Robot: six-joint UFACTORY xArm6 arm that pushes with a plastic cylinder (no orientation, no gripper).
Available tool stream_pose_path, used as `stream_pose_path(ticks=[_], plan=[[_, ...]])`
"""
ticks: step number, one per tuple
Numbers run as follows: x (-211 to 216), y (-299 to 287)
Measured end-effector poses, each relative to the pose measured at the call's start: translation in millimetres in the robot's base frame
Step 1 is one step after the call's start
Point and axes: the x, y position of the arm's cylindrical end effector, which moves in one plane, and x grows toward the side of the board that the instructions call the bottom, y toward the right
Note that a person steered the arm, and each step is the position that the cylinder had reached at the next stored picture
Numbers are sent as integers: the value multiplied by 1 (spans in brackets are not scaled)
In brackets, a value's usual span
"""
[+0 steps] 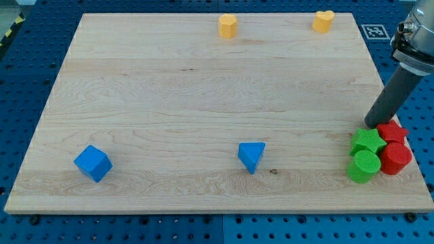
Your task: Place the blue triangle diagonal to the green star
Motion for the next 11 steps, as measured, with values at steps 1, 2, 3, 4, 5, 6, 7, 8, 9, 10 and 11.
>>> stream_pose_path(ticks=[1, 2, 3, 4, 5, 6, 7, 8, 9, 10, 11], plan=[[0, 1], [0, 1], [0, 1], [-11, -18], [-39, -95], [-41, -179], [-19, -255], [35, -301], [96, -299], [108, -252], [58, -200]])
